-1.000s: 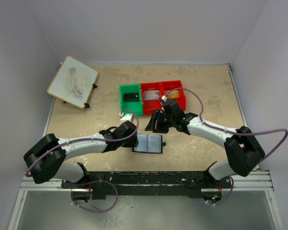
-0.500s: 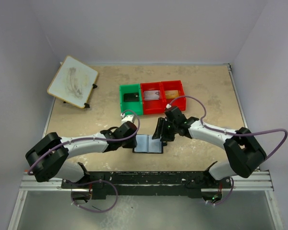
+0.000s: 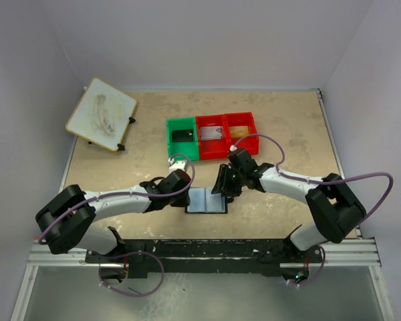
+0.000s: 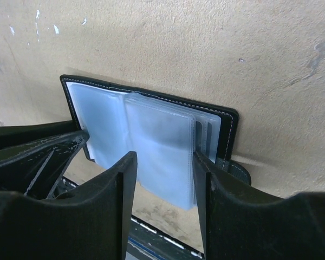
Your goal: Take the credit cards out of the card holder
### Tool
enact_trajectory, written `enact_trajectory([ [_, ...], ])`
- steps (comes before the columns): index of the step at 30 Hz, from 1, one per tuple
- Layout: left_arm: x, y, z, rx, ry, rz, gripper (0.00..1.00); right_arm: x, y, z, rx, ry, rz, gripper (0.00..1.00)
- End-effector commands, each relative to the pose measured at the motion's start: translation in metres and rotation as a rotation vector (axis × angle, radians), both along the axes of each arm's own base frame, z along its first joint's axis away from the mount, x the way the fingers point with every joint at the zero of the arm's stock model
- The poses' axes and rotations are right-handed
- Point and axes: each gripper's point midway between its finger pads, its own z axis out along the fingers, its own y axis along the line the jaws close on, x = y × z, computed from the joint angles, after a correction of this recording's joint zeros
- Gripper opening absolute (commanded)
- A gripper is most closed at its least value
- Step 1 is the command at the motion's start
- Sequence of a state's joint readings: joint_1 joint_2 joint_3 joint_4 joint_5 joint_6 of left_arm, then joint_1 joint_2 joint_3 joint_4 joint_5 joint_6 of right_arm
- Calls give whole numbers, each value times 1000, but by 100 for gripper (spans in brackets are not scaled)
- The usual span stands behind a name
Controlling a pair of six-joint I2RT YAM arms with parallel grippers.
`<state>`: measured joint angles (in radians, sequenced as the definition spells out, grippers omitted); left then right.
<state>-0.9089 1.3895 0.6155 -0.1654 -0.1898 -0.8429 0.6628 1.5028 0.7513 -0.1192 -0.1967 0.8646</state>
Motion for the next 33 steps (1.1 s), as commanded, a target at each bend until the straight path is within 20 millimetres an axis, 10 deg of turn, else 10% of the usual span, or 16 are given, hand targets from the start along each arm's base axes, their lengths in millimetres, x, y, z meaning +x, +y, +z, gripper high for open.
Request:
enact_trajectory([
  [1, 12, -16, 17, -53, -45, -20, 19, 12, 12, 18, 45, -57, 27, 48],
  [33, 13, -17, 16, -42, -39, -20, 15, 11, 43, 74, 250, -161, 142, 44],
])
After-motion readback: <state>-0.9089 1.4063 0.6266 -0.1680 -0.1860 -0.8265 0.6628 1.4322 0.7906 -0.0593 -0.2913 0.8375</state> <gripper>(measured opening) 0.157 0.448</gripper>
